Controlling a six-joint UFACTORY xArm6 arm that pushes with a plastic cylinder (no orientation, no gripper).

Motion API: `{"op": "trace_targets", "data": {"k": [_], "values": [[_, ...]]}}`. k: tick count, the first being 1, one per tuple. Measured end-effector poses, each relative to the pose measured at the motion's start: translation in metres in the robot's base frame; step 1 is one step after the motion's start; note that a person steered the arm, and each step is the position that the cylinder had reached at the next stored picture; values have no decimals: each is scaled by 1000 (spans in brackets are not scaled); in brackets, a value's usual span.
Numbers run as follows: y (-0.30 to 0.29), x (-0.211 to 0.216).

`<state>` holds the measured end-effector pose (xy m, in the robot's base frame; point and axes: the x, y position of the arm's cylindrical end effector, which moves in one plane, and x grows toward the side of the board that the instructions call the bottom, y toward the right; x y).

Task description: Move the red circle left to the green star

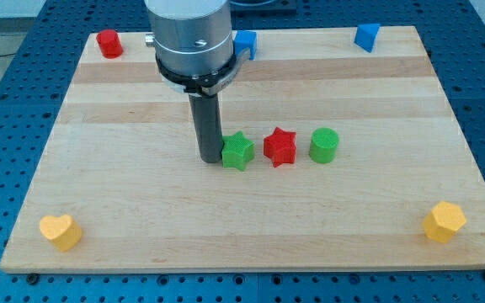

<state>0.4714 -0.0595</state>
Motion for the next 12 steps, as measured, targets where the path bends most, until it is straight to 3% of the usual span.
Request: {"op": "trace_targets", "data": {"k": [1,2,5,6,8,10,12], "values": [[-26,-8],[-56,-48],[-86,-251],[-119,-280],[-151,-280],[-245,-279],[-197,-231]]}}
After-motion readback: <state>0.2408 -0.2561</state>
